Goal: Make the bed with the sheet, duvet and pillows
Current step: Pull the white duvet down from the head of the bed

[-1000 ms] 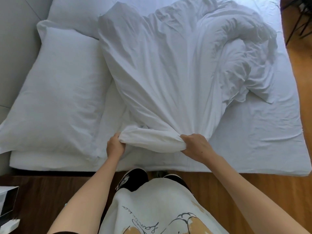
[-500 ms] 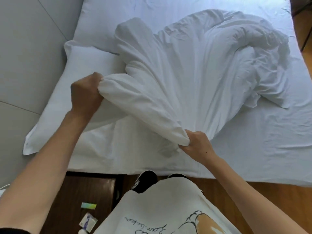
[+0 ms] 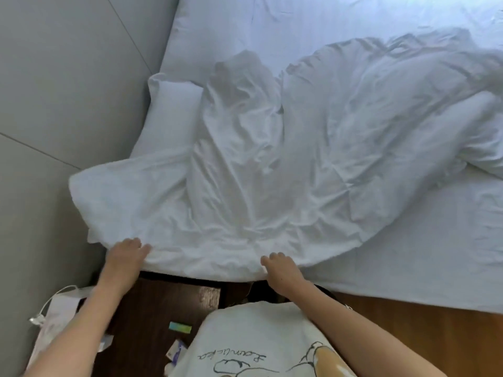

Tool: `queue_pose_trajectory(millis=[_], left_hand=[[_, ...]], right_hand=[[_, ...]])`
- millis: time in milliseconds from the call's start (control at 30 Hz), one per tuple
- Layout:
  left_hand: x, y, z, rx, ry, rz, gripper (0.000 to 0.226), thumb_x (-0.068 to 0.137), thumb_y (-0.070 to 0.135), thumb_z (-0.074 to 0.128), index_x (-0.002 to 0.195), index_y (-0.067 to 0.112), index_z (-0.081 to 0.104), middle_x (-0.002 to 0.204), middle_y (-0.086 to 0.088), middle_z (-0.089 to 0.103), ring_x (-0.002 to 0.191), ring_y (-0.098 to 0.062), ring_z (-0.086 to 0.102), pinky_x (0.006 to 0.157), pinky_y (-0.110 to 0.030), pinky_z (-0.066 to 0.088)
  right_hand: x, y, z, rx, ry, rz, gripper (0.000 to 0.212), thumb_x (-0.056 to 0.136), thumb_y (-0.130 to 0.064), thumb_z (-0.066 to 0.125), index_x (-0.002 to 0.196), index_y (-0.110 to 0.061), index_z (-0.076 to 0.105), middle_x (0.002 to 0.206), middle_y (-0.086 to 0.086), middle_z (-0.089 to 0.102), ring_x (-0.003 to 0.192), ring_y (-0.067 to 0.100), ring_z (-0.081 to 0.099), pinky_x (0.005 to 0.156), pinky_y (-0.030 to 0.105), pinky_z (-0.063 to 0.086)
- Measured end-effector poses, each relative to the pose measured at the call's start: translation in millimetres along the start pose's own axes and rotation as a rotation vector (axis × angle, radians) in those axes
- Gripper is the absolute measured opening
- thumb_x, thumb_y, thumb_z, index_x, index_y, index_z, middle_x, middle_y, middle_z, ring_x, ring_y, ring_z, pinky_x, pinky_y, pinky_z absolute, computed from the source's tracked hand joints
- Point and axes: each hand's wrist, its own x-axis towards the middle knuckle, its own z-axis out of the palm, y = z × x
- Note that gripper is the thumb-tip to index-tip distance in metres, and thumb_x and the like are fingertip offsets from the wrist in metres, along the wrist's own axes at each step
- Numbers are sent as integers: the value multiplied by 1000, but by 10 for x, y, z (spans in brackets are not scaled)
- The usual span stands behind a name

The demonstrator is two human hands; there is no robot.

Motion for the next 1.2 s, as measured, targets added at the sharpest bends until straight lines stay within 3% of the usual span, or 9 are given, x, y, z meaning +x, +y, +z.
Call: queue_pose_trajectory(millis=[67,100,200,467,767,867,1033,1133,1200], left_hand=[[-78,365,354,-19,-190,-141,49,37,-12,79,84,0,70,73,-22,58,64,-40,60,57,-44,54],[-63,574,416,-12,-279,-157,55,39,-8,83,92,1,71,81,-23,61,72,-41,62,65,-46,55],[86,1099,524,-59,-438,-176,48,77,21,68,123,17,56,115,-10,58,108,-31,53,94,-41,38],[646,1732,473,-171,-308,-15,45,47,8,80,90,11,68,80,-7,60,73,-28,60,70,-37,53],[933,2521,422,-180,-360,134,52,25,14,86,74,15,70,66,-3,63,58,-24,62,50,-31,52],[1064,2921,444,-163,-404,174,54,22,13,86,73,17,70,67,-4,63,57,-24,63,50,-29,52],[1308,3795,398,-140,-405,232,42,37,8,78,78,15,68,72,-5,64,63,-25,65,56,-29,54],[1503,4470,442,-144,-434,161,48,29,10,84,74,17,69,71,-3,64,62,-23,64,53,-28,52],[1618,4986,475,-163,-459,115,46,37,7,84,79,15,70,75,-5,64,66,-27,65,56,-29,52]], right_hand=[[18,179,103,-27,-30,84,40,92,-18,49,130,-12,43,123,13,51,113,32,47,89,37,40],[4,238,126,-15,-36,114,43,92,-21,49,133,-13,42,125,13,51,116,32,46,93,38,40],[-68,401,196,7,-110,140,43,92,-24,48,133,-14,44,128,12,51,120,31,45,97,37,39],[-391,749,347,112,-145,272,39,93,-28,46,129,-14,49,125,10,56,118,28,48,95,34,39],[-766,1288,306,320,-72,427,39,94,-25,46,132,-15,49,128,8,55,121,25,47,96,34,40],[-910,1595,272,390,-35,452,40,95,-24,45,134,-15,48,131,8,54,121,24,46,97,32,39],[-1188,2352,296,486,4,462,40,96,-27,46,135,-16,47,134,7,51,122,24,46,97,33,41],[-1372,3022,345,509,10,429,39,96,-26,46,134,-17,47,134,6,50,121,23,46,95,32,41],[-1537,3551,358,499,7,403,38,96,-26,46,133,-16,47,132,5,51,121,23,46,94,31,40]])
